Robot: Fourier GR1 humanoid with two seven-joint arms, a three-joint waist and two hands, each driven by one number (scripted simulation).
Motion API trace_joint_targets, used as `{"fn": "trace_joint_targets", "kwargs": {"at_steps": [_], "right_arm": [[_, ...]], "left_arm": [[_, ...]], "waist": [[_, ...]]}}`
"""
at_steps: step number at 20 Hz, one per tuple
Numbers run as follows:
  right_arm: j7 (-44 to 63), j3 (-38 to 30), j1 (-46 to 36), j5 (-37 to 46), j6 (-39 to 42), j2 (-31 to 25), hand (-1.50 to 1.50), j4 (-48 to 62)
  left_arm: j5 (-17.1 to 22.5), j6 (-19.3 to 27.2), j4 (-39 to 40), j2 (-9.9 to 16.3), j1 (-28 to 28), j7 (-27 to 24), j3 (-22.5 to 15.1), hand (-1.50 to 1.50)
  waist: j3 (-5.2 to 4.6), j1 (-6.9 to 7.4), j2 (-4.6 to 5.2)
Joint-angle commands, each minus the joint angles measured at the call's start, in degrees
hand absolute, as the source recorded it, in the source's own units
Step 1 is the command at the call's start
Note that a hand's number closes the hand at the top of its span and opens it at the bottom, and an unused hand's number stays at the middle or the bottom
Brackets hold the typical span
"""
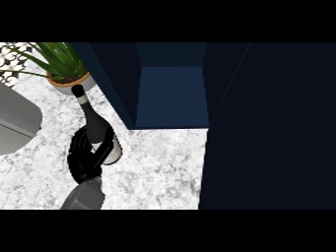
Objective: Pick up the wine, place it into the cabinet and close the cabinet
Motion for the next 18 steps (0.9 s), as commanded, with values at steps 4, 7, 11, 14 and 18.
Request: {"fn": "trace_joint_targets", "kwargs": {"at_steps": [4, 7, 11, 14, 18], "right_arm": [[6.6, -1.42, 0.82, -2.19, -0.53, -0.92, -1.5, -12.7], [3.66, 1.19, 2.64, -0.99, -0.51, -0.5, -1.5, -10.43], [1.78, 0.12, 1.48, -1.59, -0.64, -0.02, -1.5, -7.18], [1.42, -1.05, 3.31, -2.42, 0.25, -1.02, -1.5, -9.43], [2.97, -4.06, 3.67, -5.53, 0.96, -2.2, -1.5, -11.27]], "left_arm": [[-0.65, 4.84, 4.68, -0.32, -6.44, -2.79, -0.16, 1.5], [-4.43, -10.79, 0.87, 5.32, 1.57, 1.46, -6.51, 1.5], [-8.47, -26.32, -2.83, 11.37, 8.92, 0.46, -13.73, 1.5], [-8.24, -27.78, -8.93, 11.65, 10.44, -0.4, -14.03, 1.5], [-7.51, -29.04, -19.24, 13.34, 14.98, 2.24, -15.54, 1.5]], "waist": [[-0.02, -0.1, 0.08], [0.02, 0.04, -0.33], [0.04, 0.6, -0.48], [0.09, 0.73, -0.34], [0.18, 1.1, -0.4]]}}
